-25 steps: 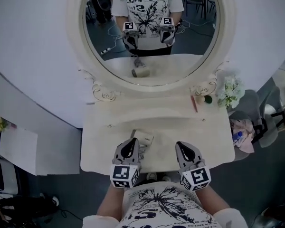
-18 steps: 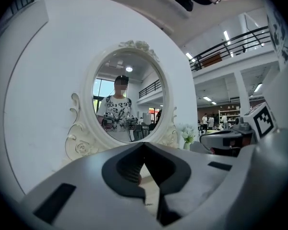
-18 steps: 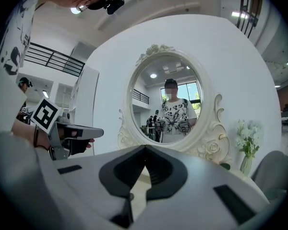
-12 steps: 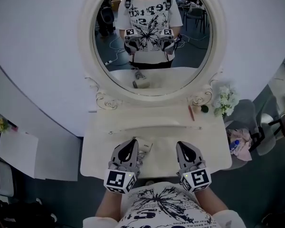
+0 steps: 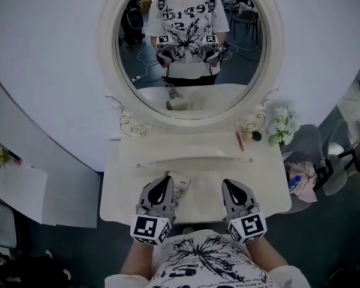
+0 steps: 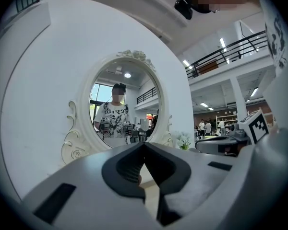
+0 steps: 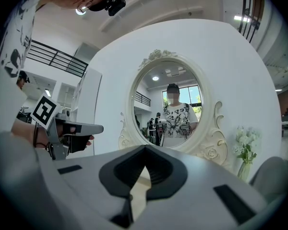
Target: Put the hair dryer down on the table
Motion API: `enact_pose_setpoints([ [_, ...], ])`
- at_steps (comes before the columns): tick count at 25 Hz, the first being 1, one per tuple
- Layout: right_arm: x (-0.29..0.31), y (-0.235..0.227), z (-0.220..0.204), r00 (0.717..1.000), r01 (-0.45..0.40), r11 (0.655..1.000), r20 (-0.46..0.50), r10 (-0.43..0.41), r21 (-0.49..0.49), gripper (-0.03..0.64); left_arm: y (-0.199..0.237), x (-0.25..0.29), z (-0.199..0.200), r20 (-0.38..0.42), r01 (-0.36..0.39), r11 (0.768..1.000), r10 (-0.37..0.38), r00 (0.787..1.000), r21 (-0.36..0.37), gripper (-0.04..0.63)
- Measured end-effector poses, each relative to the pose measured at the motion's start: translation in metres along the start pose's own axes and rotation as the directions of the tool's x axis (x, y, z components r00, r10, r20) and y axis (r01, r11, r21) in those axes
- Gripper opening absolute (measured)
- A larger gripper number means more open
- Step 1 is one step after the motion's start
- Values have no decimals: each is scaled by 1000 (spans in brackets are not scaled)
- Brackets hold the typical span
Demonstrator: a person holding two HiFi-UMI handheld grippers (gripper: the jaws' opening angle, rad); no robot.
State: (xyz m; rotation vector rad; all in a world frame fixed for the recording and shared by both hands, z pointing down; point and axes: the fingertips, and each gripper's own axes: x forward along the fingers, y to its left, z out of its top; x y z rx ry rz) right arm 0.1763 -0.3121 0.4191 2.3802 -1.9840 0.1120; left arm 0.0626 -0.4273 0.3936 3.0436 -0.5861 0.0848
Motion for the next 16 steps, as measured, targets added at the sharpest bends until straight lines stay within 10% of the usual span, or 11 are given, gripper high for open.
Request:
enact_pose_setpoints([
  [16,-12,5,-5,1000,-3,1000,-11,3,11,18,3,-13,-3,-1,-21,1000,21,1000,-15,21],
])
